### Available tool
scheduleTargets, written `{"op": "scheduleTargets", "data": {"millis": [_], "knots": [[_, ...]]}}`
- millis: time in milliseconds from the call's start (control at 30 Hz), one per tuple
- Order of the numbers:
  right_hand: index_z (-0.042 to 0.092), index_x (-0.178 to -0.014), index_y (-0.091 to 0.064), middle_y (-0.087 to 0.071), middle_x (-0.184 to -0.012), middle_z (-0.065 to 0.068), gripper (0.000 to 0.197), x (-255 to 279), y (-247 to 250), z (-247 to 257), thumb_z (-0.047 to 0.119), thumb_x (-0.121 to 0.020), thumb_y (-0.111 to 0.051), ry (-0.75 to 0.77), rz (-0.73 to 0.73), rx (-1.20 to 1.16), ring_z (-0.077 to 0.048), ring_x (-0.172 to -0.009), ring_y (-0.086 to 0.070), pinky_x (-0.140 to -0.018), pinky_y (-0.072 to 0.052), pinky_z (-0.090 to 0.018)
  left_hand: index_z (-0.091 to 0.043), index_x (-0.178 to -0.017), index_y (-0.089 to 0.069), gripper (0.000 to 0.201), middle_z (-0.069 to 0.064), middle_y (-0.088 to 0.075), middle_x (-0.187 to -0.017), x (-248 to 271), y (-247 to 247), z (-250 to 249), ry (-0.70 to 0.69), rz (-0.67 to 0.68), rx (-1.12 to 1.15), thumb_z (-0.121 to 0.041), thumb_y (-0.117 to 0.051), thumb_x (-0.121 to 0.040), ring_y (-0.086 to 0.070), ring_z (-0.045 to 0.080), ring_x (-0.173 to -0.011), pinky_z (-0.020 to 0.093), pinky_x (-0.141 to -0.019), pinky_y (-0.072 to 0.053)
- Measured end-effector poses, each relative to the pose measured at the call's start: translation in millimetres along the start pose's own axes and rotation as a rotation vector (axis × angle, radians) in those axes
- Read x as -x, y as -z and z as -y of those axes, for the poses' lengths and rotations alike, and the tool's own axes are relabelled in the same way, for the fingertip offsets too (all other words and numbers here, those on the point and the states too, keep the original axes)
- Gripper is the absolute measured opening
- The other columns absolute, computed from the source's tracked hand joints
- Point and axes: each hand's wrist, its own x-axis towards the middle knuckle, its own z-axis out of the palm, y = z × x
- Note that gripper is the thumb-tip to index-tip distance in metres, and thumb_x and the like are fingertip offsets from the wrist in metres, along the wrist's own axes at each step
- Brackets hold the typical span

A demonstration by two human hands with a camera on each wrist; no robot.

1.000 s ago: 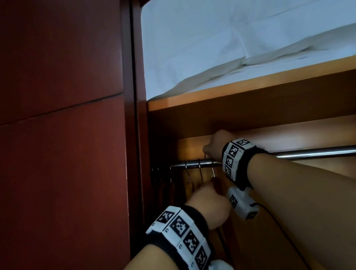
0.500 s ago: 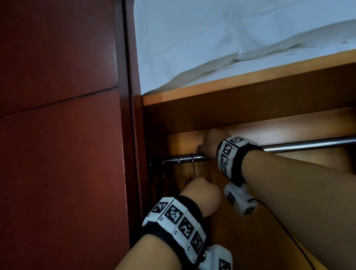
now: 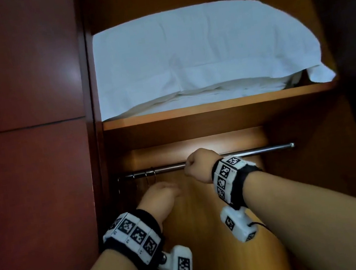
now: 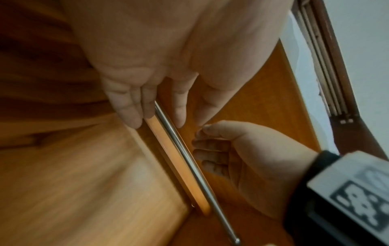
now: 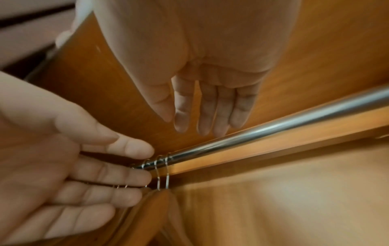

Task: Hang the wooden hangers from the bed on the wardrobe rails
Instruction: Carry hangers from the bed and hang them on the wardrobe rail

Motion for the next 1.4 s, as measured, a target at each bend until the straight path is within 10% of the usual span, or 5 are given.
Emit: {"op": "scheduleTargets", "data": {"millis": [500, 800, 967, 1400], "knots": [[0.018, -0.092, -0.074, -0.067, -0.084, 0.0, 0.02, 160, 74, -15, 0.032, -0.088, -0.06, -0.275, -0.022, 0.247, -0.019, -0.082, -0.063, -0.067, -0.049, -0.025, -0.009, -0.107, -0.072, 0.015, 0.004, -0.066, -0.111, 98, -50, 2, 0.054, 0.357, 0.267, -0.013, -0.063, -0.095, -0.063, 0.026, -0.108, 0.04, -0.093, -0.055], [0.027, -0.082, -0.073, -0.069, -0.08, 0.009, 0.014, 284, 193, -25, 0.035, -0.086, -0.062, -0.404, -0.156, 0.346, -0.01, -0.076, -0.064, -0.069, -0.053, -0.026, -0.015, -0.098, -0.076, 0.016, 0.007, -0.072, -0.107, 185, -143, -69, -0.038, 0.622, 0.374, -0.009, -0.062, -0.093, -0.073, 0.025, -0.095, 0.031, -0.067, -0.059], [0.023, -0.086, -0.074, -0.07, -0.08, 0.006, 0.017, 376, 279, -39, 0.033, -0.086, -0.06, -0.527, -0.227, 0.434, -0.014, -0.076, -0.065, -0.063, -0.052, -0.025, -0.011, -0.1, -0.074, 0.013, 0.01, -0.073, -0.103, 274, -209, -136, -0.081, 0.769, 0.408, -0.011, -0.067, -0.091, -0.075, 0.029, -0.093, 0.04, -0.08, -0.062], [0.021, -0.085, -0.076, -0.072, -0.083, 0.001, 0.02, 763, 489, -92, 0.034, -0.086, -0.06, -1.031, -0.411, 0.582, -0.018, -0.079, -0.068, -0.074, -0.059, -0.035, -0.008, -0.095, -0.071, 0.01, 0.012, -0.068, -0.094, 622, -431, -265, -0.147, 1.342, 0.421, -0.004, -0.064, -0.089, -0.069, 0.023, -0.077, 0.031, -0.061, -0.056]]}}
